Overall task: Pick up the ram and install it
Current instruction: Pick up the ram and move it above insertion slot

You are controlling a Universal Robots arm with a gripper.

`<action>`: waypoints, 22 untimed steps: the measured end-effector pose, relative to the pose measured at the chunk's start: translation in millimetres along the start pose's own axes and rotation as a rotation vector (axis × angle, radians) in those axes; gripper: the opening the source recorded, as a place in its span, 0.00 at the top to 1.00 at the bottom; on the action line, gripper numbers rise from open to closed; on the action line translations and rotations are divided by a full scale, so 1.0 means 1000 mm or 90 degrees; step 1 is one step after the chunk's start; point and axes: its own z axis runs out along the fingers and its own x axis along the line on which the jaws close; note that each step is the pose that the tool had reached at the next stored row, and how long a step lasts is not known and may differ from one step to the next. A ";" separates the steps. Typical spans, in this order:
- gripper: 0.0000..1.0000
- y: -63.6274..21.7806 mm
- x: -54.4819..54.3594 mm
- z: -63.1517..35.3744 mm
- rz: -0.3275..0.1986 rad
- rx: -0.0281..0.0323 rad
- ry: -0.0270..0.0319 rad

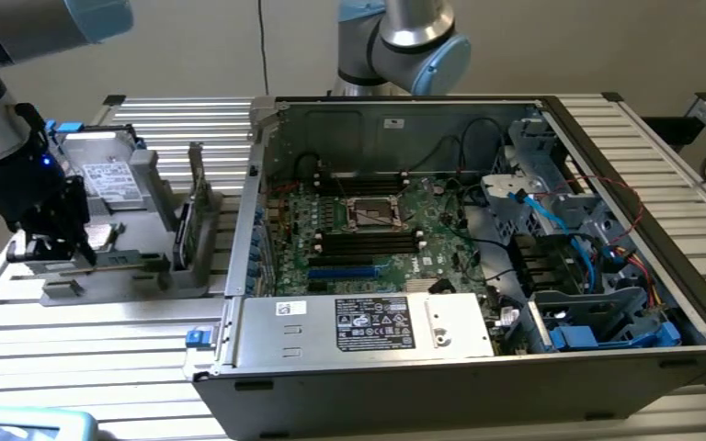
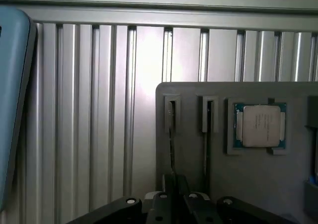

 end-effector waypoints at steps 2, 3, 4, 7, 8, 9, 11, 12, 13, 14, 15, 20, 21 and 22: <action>0.85 -0.0004 0.000 -0.0091 0.003 -0.0001 0.0002; 0.85 -0.0006 0.000 -0.0136 0.005 0.0000 0.0002; 0.85 -0.0008 0.001 -0.0181 0.007 0.0000 0.0003; 0.85 -0.0014 0.001 -0.0317 0.015 -0.0001 0.0007; 0.85 -0.0016 0.001 -0.0362 0.019 -0.0002 0.0008; 0.85 -0.0017 0.001 -0.0407 0.022 -0.0003 0.0009; 0.85 -0.0021 0.001 -0.0501 0.029 -0.0006 0.0013; 0.85 -0.0023 0.001 -0.0544 0.033 -0.0006 0.0014; 0.85 -0.0025 0.001 -0.0591 0.036 -0.0007 0.0016; 0.85 -0.0027 0.001 -0.0636 0.039 -0.0008 0.0017; 0.85 -0.0029 0.001 -0.0682 0.043 -0.0008 0.0018; 0.85 -0.0040 0.001 -0.0908 0.059 -0.0014 0.0025; 0.85 -0.0045 0.001 -0.0954 0.060 -0.0015 0.0025; 0.85 -0.0052 0.001 -0.0999 0.061 -0.0017 0.0027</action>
